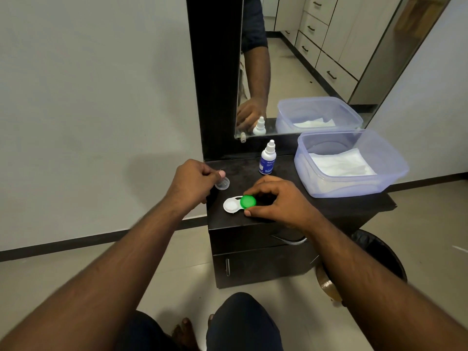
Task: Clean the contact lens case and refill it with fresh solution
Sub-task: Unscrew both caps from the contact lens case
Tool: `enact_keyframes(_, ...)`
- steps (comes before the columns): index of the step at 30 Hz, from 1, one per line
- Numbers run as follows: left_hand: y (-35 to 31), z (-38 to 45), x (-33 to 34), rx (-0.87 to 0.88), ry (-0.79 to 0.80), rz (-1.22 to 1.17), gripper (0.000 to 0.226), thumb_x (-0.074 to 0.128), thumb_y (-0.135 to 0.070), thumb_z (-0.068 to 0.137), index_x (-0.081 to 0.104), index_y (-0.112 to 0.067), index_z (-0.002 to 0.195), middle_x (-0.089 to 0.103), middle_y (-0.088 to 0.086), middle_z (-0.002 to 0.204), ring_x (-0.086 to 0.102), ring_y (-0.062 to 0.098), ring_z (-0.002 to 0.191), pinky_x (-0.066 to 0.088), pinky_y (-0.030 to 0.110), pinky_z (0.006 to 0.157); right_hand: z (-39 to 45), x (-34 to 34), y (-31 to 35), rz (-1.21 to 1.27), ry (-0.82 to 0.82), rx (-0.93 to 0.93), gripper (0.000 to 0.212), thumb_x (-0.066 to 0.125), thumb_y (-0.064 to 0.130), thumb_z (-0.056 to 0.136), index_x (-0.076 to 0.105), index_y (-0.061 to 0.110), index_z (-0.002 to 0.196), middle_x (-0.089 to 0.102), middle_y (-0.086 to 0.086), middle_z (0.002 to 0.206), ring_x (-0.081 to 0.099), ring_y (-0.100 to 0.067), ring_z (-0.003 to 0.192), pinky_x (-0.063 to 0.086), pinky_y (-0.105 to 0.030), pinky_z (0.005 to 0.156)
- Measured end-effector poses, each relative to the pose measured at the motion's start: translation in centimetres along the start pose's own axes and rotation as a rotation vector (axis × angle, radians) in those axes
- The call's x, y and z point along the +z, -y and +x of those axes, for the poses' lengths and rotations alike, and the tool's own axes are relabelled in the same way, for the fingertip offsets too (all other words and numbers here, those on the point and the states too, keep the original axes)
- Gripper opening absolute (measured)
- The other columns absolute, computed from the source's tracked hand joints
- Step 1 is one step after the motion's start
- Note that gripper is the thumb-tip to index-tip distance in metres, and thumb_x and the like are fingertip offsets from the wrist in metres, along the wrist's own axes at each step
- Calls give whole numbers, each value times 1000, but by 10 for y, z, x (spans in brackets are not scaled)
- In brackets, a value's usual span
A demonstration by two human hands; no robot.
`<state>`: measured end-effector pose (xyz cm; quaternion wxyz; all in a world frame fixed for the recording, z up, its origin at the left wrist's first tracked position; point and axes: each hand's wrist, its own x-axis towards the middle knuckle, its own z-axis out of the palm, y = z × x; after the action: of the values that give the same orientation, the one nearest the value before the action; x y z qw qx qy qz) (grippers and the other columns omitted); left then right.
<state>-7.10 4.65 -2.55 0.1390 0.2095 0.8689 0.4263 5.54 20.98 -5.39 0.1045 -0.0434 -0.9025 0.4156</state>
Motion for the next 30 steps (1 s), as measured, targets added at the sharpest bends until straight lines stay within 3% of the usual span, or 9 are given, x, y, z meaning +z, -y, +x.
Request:
enact_keyframes(2, 4, -8, -3, 67, -101, 39, 25, 63, -31, 91, 72, -13, 105, 67, 1, 81, 58, 12, 65, 46, 26, 62, -1, 1, 1, 5, -1, -10, 34, 85, 25, 66, 74, 20, 98, 64, 8, 94, 60, -7, 90, 51, -24, 79)
enact_keyframes(4, 9, -25, -5, 207, -214, 44, 10, 63, -23, 91, 70, -19, 97, 63, -7, 77, 54, 4, 66, 43, 24, 64, -2, 0, 1, -6, -2, -15, 34, 85, 27, 66, 74, 20, 98, 64, 9, 94, 60, -7, 90, 51, -25, 78)
enact_keyframes(6, 17, -48, -2, 330, -157, 22, 9, 66, -20, 89, 67, -23, 97, 56, -16, 71, 53, -1, 65, 38, 13, 59, -2, 0, 1, -9, 2, -23, 35, 86, 28, 65, 74, 21, 97, 64, 9, 92, 60, -7, 89, 50, -22, 76)
enact_keyframes(7, 20, -58, 1, 351, -89, 25, 20, 70, -24, 86, 66, -26, 105, 55, -16, 73, 53, 0, 67, 37, 11, 59, -3, 0, 1, -10, 7, -29, 36, 86, 29, 65, 74, 21, 98, 64, 9, 92, 60, -6, 88, 49, -20, 76)
enact_keyframes(10, 29, -64, 11, 336, -20, 66, 53, 78, -34, 76, 60, -29, 126, 57, -7, 81, 54, 7, 74, 40, 15, 62, -2, -2, 2, -25, 28, -51, 36, 85, 29, 65, 74, 21, 99, 64, 10, 92, 60, -6, 89, 47, -16, 75)
enact_keyframes(15, 28, -56, 14, 330, -20, 137, 38, 78, -28, 77, 71, -21, 114, 60, -5, 92, 52, 5, 80, 37, 12, 65, -1, -1, 3, -38, 35, -78, 34, 85, 25, 66, 74, 19, 98, 64, 8, 91, 60, -7, 88, 47, -18, 76)
enact_keyframes(22, 25, -51, 16, 323, 28, 161, 36, 76, -24, 80, 71, -20, 115, 60, -4, 99, 56, 15, 95, 49, 32, 80, 5, -6, 3, -53, 114, -70, 32, 84, 22, 68, 74, 13, 97, 64, 6, 93, 61, -9, 88, 49, -19, 78)
enact_keyframes(26, 24, -49, 15, 318, 60, 187, 36, 75, -24, 81, 70, -20, 116, 58, -4, 101, 55, 15, 97, 48, 31, 82, 12, -12, 4, -64, 208, -61, 28, 82, 23, 71, 72, 14, 95, 64, 3, 97, 61, -12, 91, 52, -27, 79)
enact_keyframes(30, 22, -45, 13, 327, 97, 214, 37, 75, -25, 80, 70, -20, 117, 63, 0, 104, 56, 16, 97, 49, 33, 82, 17, -17, 0, -72, 297, -68, 36, 77, 23, 76, 69, 18, 111, 61, 8, 105, 58, -9, 101, 50, -26, 87)
